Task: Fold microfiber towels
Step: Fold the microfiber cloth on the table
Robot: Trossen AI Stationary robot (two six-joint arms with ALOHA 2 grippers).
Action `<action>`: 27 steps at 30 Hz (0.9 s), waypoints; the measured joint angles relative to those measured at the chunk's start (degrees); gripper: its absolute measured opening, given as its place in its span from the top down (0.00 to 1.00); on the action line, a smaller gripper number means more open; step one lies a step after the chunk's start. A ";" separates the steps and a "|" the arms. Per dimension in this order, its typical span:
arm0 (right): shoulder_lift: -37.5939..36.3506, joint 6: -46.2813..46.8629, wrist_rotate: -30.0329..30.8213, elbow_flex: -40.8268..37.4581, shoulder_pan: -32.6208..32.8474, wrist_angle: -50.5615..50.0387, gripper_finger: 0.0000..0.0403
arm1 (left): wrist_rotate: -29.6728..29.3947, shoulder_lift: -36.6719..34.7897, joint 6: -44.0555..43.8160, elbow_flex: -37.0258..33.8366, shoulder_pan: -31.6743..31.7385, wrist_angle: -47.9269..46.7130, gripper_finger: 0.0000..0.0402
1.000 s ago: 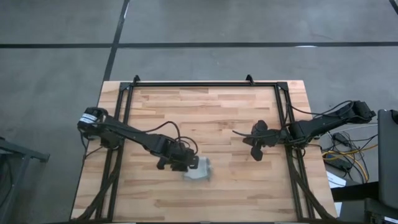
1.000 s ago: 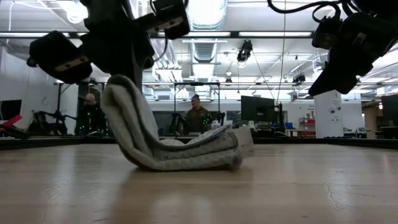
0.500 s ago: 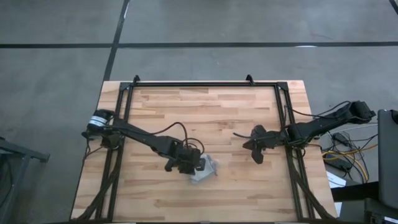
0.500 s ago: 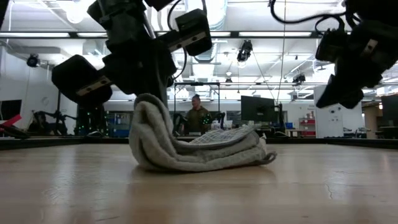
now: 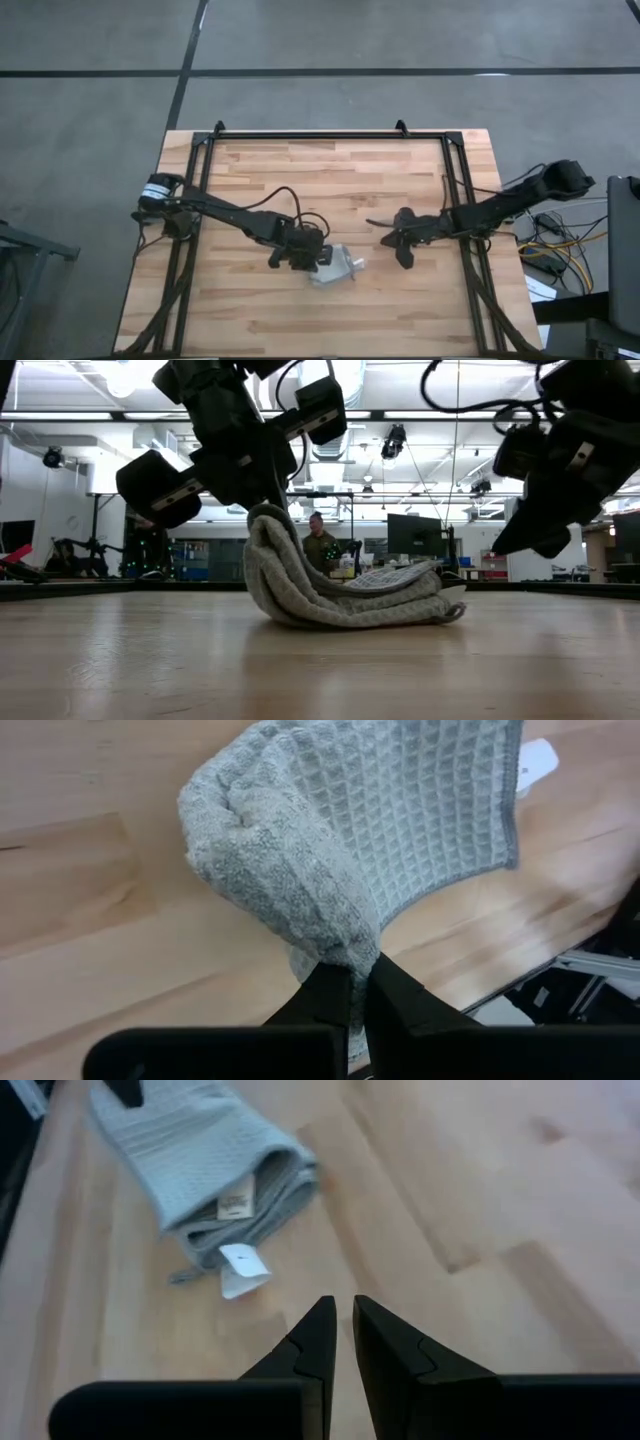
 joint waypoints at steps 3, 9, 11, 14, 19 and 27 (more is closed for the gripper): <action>6.14 -0.10 -2.43 1.03 0.00 5.28 0.90 | -0.01 -0.06 0.11 0.06 0.00 -0.04 0.97; 18.62 -0.07 -2.79 3.85 0.00 16.29 0.90 | -0.07 -0.08 0.51 0.06 -0.01 -0.06 0.97; 21.97 -0.07 -2.79 5.01 0.00 19.16 0.90 | -0.13 -0.08 0.86 0.06 -0.16 -0.01 0.97; 26.53 -0.20 -2.99 7.34 -0.02 20.67 0.90 | -0.15 -0.08 1.10 0.06 -0.26 -0.03 0.97; 34.07 -1.43 -7.76 12.85 0.00 20.78 0.90 | -0.15 -0.08 2.29 0.06 -0.26 -0.01 0.97; 42.15 -1.74 -11.18 20.00 -0.02 20.78 0.90 | 0.31 -0.08 3.59 0.08 -0.26 0.76 0.97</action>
